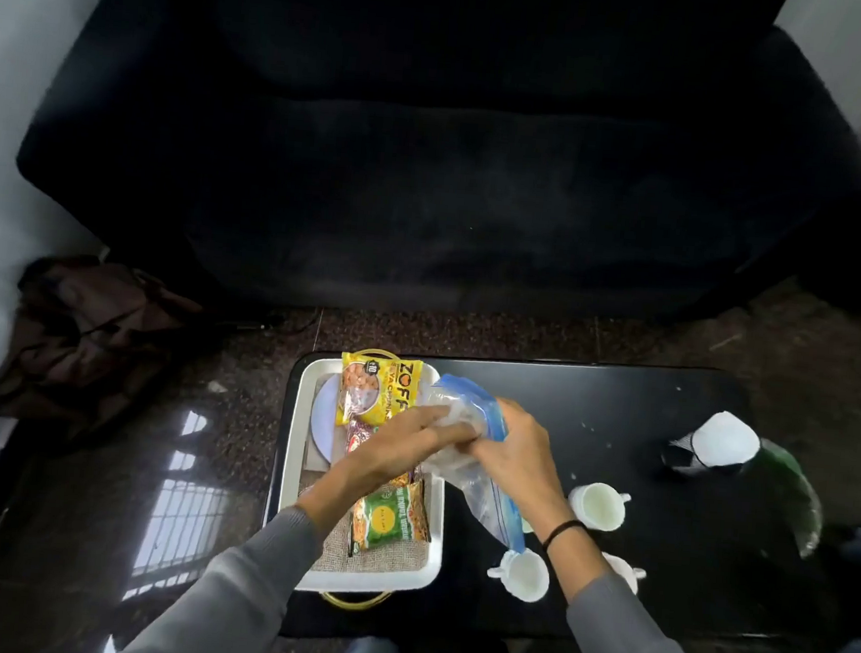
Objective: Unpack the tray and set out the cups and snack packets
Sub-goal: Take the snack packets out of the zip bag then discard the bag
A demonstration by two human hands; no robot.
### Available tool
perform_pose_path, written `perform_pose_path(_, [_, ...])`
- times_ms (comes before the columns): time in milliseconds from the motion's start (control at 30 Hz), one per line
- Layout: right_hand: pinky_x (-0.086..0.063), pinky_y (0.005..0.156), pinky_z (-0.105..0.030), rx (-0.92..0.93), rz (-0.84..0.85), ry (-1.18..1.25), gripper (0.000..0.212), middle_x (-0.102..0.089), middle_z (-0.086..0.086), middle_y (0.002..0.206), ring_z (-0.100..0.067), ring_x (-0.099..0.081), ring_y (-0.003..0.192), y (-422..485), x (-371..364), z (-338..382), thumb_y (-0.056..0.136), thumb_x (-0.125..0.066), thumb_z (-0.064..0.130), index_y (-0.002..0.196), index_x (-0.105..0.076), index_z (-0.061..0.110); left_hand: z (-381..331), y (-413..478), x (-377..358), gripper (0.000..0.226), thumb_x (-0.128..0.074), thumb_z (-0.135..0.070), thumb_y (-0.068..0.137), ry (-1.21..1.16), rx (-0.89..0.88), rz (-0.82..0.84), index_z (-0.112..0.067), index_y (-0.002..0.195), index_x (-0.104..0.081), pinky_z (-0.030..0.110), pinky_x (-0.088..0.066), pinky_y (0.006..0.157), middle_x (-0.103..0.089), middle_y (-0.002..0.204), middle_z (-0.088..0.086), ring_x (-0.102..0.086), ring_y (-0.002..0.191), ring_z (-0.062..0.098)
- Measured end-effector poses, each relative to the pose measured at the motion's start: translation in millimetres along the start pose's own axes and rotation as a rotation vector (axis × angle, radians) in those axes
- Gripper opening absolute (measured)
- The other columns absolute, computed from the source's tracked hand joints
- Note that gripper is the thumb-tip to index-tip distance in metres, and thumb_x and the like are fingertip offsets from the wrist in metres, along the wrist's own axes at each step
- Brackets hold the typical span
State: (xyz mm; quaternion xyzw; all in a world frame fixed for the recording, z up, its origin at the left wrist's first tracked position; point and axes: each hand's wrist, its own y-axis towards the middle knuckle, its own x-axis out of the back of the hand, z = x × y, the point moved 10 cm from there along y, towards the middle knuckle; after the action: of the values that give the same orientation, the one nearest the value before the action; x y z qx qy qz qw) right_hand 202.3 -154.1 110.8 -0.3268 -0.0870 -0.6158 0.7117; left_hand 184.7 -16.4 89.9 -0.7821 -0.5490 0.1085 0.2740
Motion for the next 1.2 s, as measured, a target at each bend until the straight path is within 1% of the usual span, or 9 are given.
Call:
perform_pose_path(133, [-0.041,0.05,-0.002,-0.077,-0.03,0.078,0.019,-0.068,0.012,0.071,0.014,-0.061,0.063,-3,24,-26,0.071,-0.074,0.018,0.081,-0.066,0.033,-20,4,-8,0.053,-0.068,-0.073,0.072,0.26,-0.021,-0.242,-0.021,0.084,-0.072,0.039,-0.055,0.079,-0.073,0.091,0.0,-0.067,0.083,0.017])
perform_pose_path(233, [-0.042,0.049,-0.004,-0.132,-0.061,0.168,0.008,-0.07,0.008,0.067,0.009,-0.062,0.059,-7,49,-55,0.071,-0.073,0.024,0.078,-0.07,0.026,-30,14,-23,0.089,-0.071,-0.08,0.065,0.372,-0.004,-0.284,-0.016,0.124,-0.053,0.034,-0.049,0.096,-0.049,0.126,-0.004,-0.053,0.113,0.014])
perform_pose_path(300, [-0.046,0.049,-0.008,-0.143,-0.03,0.246,0.011,-0.072,0.011,0.072,0.005,-0.063,0.058,-11,66,-71,0.071,-0.073,0.021,0.079,-0.073,0.029,-33,25,-51,0.108,-0.074,-0.077,0.067,0.249,-0.012,-0.116,-0.022,0.15,-0.034,0.033,-0.044,0.107,-0.038,0.14,-0.012,-0.043,0.129,0.009])
perform_pose_path(467, [-0.061,0.064,-0.037,-0.152,-0.006,0.452,0.022,-0.074,-0.009,0.081,-0.023,-0.073,0.073,-20,115,-111,0.072,-0.066,0.017,0.091,-0.07,0.027,-42,35,-152,0.082,-0.084,-0.072,0.064,0.236,-0.005,0.284,-0.056,0.132,-0.041,0.03,-0.053,0.1,-0.07,0.118,-0.021,-0.067,0.11,-0.003])
perform_pose_path(633, [-0.057,0.056,-0.028,-0.234,-0.098,0.692,0.034,-0.072,-0.001,0.078,-0.016,-0.072,0.067,-26,157,-173,0.064,-0.063,0.015,0.097,-0.061,0.026,-70,58,-219,0.08,-0.089,-0.054,0.063,0.348,-0.11,0.242,-0.047,0.127,-0.042,0.031,-0.061,0.084,-0.072,0.106,-0.014,-0.071,0.095,0.002])
perform_pose_path(800, [-0.058,0.059,-0.033,-0.199,-0.175,0.924,0.036,-0.074,-0.002,0.089,-0.019,-0.074,0.074,-31,203,-226,0.066,-0.065,0.024,0.102,-0.064,0.027,-91,80,-286,0.043,-0.077,-0.036,0.079,0.198,-0.094,0.15,-0.034,0.117,-0.056,0.038,-0.066,0.065,-0.075,0.096,-0.002,-0.076,0.079,0.013])
perform_pose_path(1000, [-0.059,0.059,-0.03,-0.23,-0.39,1.155,0.036,-0.077,0.002,0.095,-0.018,-0.076,0.08,-47,266,-304,0.078,-0.067,0.013,0.111,-0.064,0.026,-115,109,-379,0.04,-0.062,-0.034,0.095,0.335,-0.15,0.143,-0.025,0.131,-0.049,0.049,-0.06,0.081,-0.073,0.104,0.009,-0.072,0.093,0.029])
perform_pose_path(1100, [-0.061,0.067,-0.032,-0.313,-0.494,1.229,0.051,-0.069,-0.01,0.121,-0.024,-0.074,0.098,-56,287,-351,0.076,-0.077,0.025,0.123,-0.057,0.018,-113,130,-422,0.046,-0.056,-0.031,0.099,0.343,-0.087,0.126,-0.019,0.141,-0.04,0.049,-0.059,0.086,-0.073,0.11,0.015,-0.072,0.096,0.035])
perform_pose_path(1200, [-0.059,0.087,-0.033,-0.366,-0.515,1.12,0.072,-0.061,-0.002,0.139,-0.017,-0.069,0.116,-61,299,-386,0.074,-0.083,0.049,0.134,-0.049,0.028,-106,152,-452,0.045,-0.053,-0.024,0.101,0.256,-0.016,0.082,-0.013,0.141,-0.037,0.05,-0.059,0.086,-0.072,0.113,0.018,-0.072,0.098,0.037])
